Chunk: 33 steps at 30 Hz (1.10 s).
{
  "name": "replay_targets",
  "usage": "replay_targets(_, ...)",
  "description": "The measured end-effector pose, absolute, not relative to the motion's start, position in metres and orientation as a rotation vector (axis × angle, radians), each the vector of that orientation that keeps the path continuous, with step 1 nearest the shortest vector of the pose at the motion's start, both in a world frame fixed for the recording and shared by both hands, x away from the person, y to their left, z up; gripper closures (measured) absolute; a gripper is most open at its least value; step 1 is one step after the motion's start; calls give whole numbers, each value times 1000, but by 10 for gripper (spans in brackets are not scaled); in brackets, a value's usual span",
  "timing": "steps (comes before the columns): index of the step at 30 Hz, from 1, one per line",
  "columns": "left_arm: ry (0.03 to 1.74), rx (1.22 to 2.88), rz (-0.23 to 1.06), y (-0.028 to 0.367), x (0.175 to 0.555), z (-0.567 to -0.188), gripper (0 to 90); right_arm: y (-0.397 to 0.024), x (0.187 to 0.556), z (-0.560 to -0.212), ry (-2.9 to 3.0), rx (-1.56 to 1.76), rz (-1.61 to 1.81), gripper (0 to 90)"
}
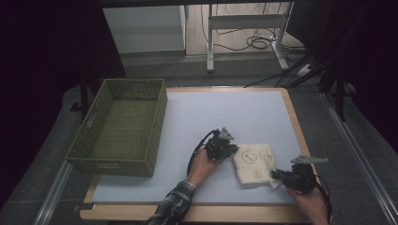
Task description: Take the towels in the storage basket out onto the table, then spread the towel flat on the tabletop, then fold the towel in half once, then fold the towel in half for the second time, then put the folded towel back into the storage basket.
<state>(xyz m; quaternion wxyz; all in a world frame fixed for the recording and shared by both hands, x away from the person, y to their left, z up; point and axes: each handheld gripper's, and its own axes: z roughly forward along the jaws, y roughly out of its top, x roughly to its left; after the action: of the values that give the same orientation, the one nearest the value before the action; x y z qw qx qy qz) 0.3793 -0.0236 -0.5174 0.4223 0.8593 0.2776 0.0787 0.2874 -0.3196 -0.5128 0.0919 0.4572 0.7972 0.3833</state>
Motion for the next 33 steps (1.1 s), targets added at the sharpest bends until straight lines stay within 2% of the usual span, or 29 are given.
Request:
replay_targets(14,693,2133,288,2,374,-491,857,-298,289,-489,2403,1259,1190,831)
replay_targets(33,747,2142,356,34,375,-473,854,-264,303,-476,2437,1153,1225,830)
